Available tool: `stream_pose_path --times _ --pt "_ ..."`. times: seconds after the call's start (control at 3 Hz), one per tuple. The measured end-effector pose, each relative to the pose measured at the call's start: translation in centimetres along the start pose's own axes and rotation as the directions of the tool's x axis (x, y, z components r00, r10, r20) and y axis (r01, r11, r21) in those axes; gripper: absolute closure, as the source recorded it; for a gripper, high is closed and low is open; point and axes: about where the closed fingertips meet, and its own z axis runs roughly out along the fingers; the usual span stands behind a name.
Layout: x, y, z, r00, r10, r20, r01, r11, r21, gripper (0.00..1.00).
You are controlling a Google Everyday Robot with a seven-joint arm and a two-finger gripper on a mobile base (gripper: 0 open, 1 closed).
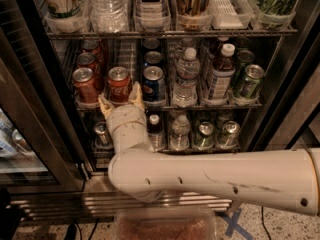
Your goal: Pick coke can from middle shelf of fridge
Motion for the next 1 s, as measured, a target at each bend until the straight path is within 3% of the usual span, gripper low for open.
stream_pose_path --times 1.0 --pt "0.5 0.4 2.4 1.0 0.02 0.017 -0.021 0.9995 0.024 0.35"
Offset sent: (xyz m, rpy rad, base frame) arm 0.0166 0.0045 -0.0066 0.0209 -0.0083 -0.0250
